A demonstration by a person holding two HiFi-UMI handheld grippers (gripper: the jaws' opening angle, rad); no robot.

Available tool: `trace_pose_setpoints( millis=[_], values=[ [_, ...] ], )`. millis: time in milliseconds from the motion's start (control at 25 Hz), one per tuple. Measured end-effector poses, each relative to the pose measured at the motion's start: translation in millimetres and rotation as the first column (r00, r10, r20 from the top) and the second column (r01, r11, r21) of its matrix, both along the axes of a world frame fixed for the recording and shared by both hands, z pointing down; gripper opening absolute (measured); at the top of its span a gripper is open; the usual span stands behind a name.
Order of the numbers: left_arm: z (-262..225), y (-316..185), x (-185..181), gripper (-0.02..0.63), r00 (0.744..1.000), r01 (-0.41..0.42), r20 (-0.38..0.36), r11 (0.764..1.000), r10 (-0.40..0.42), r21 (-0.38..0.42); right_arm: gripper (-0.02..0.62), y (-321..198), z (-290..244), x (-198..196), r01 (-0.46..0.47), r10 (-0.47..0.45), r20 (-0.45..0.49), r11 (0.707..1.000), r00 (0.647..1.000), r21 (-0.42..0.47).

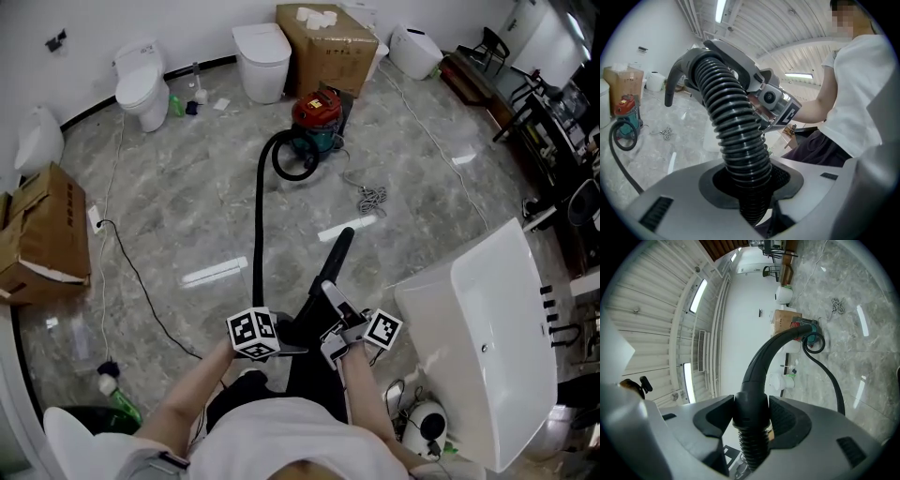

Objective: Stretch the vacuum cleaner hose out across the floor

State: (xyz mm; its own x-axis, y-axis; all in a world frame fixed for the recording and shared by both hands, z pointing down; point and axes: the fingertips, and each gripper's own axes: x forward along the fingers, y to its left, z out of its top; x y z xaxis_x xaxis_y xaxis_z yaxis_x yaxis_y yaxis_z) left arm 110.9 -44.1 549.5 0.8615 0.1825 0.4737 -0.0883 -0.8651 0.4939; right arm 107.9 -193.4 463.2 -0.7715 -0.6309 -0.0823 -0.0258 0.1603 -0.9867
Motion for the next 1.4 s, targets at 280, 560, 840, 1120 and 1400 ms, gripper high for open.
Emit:
trace_pose_setpoints(
  millis=[280, 560, 840, 1120, 1400],
  values=[
    [2.5, 68.6, -47.9, 0.146, 0.999, -0.036, 0.006, 0.999, 0.036, 0.020, 0.241, 70.6, 2.8, -38.6, -0.060, 0.060, 0.030, 0.998, 0.998, 0.005],
    [-1.3, 126.1, -75.6, 0.146, 0.998, -0.054, -0.006, 0.998, 0.055, 0.017, 0.241, 126.9, 0.6, -63.6, -0.091, 0.090, 0.022, 0.996, 0.996, 0.008],
    [-5.2, 168.1, -105.8, 0.146, 0.999, -0.029, -0.035, 0.999, 0.030, 0.026, 0.241, 168.7, -3.6, -102.0, -0.056, 0.055, 0.021, 0.998, 0.998, 0.016],
    [2.6, 198.7, -120.9, 0.146, 0.998, -0.043, -0.042, 0.999, 0.044, 0.027, 0.241, 200.1, 3.2, -114.6, -0.072, 0.072, -0.009, 0.997, 0.997, 0.018],
    [5.1, 218.6, -111.5, 0.146, 0.996, -0.084, -0.041, 0.996, 0.084, 0.011, 0.241, 219.4, 10.8, -96.8, -0.125, 0.125, -0.007, 0.992, 0.992, -0.011]
  ],
)
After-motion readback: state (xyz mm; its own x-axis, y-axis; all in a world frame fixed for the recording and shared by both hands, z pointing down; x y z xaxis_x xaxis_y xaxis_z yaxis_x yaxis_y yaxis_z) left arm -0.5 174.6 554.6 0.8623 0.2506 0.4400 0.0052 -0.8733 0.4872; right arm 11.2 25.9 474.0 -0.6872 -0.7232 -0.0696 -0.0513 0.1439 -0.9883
